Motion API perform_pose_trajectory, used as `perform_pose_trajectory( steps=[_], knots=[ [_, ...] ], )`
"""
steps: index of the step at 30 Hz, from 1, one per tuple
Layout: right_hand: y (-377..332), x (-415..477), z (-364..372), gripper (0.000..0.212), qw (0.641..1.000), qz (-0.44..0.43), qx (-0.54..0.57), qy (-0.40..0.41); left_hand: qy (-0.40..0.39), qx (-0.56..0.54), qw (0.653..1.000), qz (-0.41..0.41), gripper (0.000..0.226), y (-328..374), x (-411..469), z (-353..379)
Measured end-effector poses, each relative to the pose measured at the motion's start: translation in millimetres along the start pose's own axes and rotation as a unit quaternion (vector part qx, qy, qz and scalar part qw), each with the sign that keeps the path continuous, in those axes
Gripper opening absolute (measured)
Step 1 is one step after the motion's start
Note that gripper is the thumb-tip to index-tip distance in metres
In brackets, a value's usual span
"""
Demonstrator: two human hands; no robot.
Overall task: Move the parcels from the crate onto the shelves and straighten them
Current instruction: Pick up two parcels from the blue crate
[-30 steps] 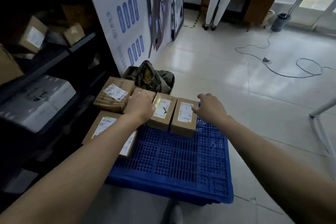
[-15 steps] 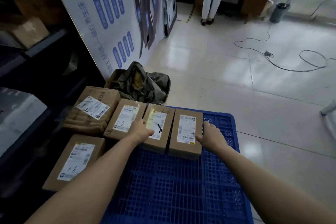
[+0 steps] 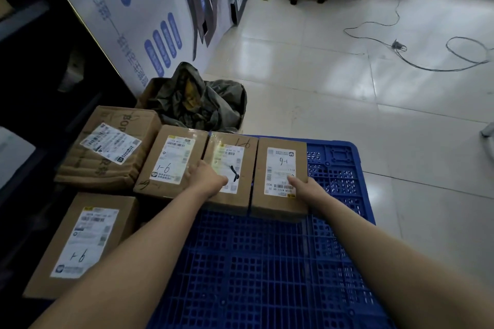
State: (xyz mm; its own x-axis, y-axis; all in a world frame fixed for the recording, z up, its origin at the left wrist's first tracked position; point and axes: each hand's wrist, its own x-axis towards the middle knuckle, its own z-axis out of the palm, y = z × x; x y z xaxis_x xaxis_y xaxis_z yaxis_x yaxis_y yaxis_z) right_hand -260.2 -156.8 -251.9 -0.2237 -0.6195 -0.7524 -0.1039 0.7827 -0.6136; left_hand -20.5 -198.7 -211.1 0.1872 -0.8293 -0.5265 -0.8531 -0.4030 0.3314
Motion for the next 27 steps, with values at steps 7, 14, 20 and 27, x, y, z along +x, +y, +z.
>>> perform_pose_trajectory(
  steps=[7,14,20,27],
  knots=[
    [10.1,10.5,-9.4,0.073,0.995,0.025,0.08,-0.06,-0.061,-0.023,0.998,-0.025,0.061,1.2,11.2,-1.2],
    [-6.8,-1.3,-20.9,0.067,0.991,0.015,0.102,-0.085,-0.036,-0.169,0.984,-0.036,0.082,4.6,6.6,-9.9],
    [-46.6,-47.7,-39.8,0.058,0.983,-0.054,0.158,-0.072,-0.047,-0.326,0.944,-0.012,0.081,14.5,-24.0,-59.2],
    [-131.9,-139.4,-50.5,0.065,0.973,-0.131,0.172,-0.087,-0.04,-0.425,0.901,0.082,0.057,34.6,-88.4,-175.1]
  ],
)
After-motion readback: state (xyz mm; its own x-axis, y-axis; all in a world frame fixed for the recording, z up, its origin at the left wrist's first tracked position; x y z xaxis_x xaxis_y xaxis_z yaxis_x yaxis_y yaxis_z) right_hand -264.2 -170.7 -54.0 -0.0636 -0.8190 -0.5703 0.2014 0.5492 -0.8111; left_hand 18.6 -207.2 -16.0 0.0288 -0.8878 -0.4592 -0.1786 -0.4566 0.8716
